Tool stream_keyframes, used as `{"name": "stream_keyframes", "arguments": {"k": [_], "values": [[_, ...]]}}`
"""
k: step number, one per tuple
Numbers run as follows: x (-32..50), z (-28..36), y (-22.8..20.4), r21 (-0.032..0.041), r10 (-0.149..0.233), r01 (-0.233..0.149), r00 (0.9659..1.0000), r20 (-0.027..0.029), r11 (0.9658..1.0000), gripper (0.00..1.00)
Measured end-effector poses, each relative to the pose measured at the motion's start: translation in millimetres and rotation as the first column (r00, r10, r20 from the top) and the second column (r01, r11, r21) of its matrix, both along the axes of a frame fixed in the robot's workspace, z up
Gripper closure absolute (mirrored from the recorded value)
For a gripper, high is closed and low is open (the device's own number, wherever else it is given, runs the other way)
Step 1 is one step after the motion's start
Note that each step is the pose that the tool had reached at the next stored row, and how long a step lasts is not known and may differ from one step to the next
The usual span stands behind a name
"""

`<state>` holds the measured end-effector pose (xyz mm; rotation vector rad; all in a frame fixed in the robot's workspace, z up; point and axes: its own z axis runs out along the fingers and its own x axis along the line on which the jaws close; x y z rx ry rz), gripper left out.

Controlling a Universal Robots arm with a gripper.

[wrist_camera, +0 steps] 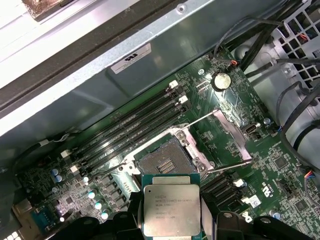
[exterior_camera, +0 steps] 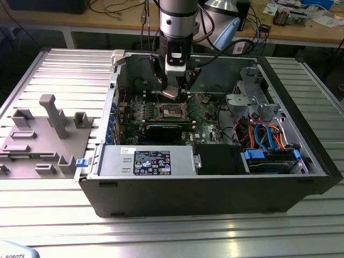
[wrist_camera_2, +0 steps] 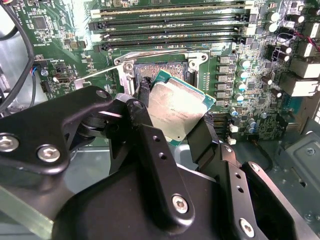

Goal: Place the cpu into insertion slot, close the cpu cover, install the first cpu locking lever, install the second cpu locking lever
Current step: 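Place the cpu into insertion slot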

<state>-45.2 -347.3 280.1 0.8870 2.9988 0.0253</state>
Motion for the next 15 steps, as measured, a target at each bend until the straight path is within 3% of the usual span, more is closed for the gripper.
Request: {"name": "stream_keyframes", "arguments": {"k": [15], "values": [[0.0, -1.0, 0.0, -0.0004, -0.015, 0.015, 0.9999, 0.0000, 0.9999, 0.45]]}}
